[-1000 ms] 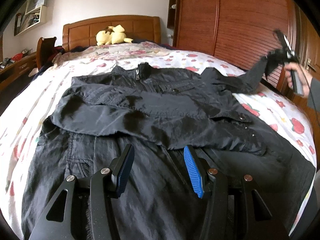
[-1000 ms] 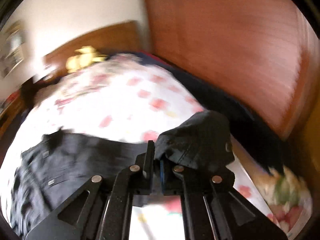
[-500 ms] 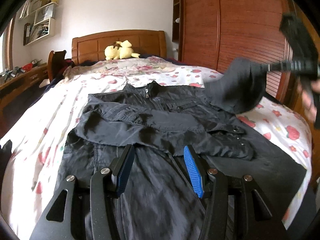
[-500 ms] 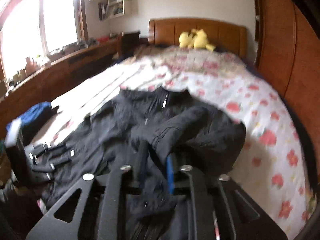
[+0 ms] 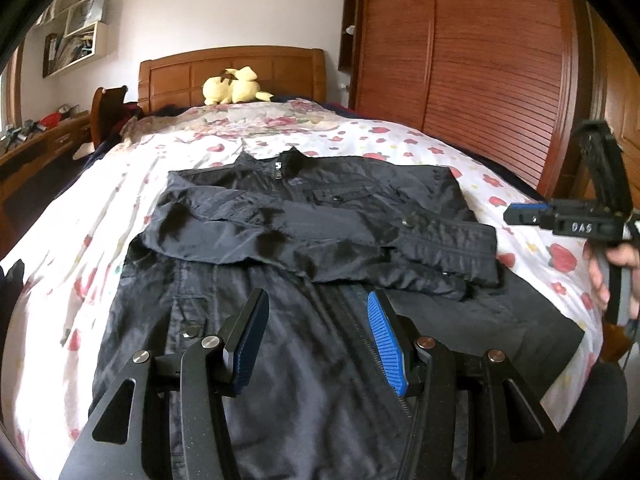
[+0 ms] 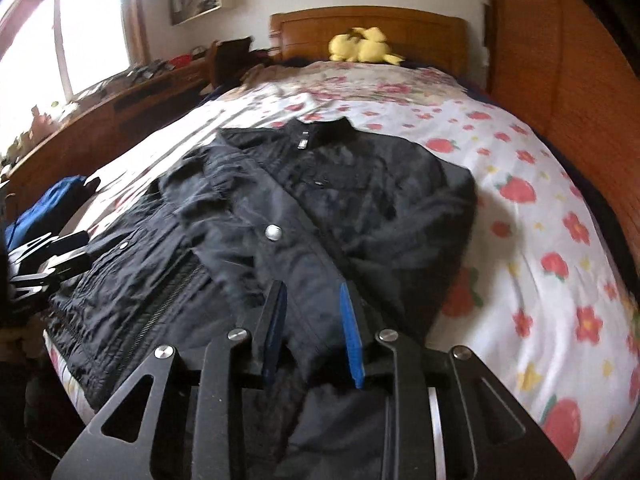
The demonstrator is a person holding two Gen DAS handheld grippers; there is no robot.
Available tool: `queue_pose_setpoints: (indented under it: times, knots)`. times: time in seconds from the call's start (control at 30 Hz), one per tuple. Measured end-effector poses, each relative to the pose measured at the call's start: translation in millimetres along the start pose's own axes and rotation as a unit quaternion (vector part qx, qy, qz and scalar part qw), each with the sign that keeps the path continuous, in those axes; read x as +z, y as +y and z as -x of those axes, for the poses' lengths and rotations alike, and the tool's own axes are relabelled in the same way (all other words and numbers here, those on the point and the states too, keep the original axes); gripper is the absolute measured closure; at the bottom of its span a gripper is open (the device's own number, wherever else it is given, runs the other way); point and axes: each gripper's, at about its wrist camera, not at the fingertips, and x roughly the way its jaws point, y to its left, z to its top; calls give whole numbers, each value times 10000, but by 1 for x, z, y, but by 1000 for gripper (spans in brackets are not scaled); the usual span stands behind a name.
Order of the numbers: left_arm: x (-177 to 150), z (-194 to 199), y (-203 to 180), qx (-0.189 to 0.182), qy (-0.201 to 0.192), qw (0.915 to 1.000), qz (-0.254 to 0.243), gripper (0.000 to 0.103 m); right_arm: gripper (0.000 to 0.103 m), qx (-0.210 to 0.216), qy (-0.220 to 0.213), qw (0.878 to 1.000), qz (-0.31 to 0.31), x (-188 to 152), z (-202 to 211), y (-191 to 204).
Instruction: Fold large clothes
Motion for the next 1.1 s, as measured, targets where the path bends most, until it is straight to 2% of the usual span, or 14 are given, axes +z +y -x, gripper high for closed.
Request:
queue_pose_setpoints:
  times: [0.17,0.47,0.73,0.87,1.0,1.1]
  knots:
    - [13,-7,-25,-103,74,9996,-235,50,75,-485,-42,9985,-250,-27,-1,-28]
    - [41,-43,-82,-455,305,9977,-404,50,72,-1041,-311,9936,-298,-46,13,-59]
    - [64,-90,-138,-666,656,9925,-789,50,71,-1025,-470,9926,-449,-61,34,-78]
    - [72,-116,-146,-853,928,9902,-605,50,71,-984,-550,9922,-540,-63,43,-84]
    - [78,-142,-154,-644,1118,9895,-653,50,71,-986,-654,9907,-678,-64,50,-92]
    - [80,-160,-156,-325,1258,9891,-690,50,70,-1019,-725,9894,-742,-63,52,-94]
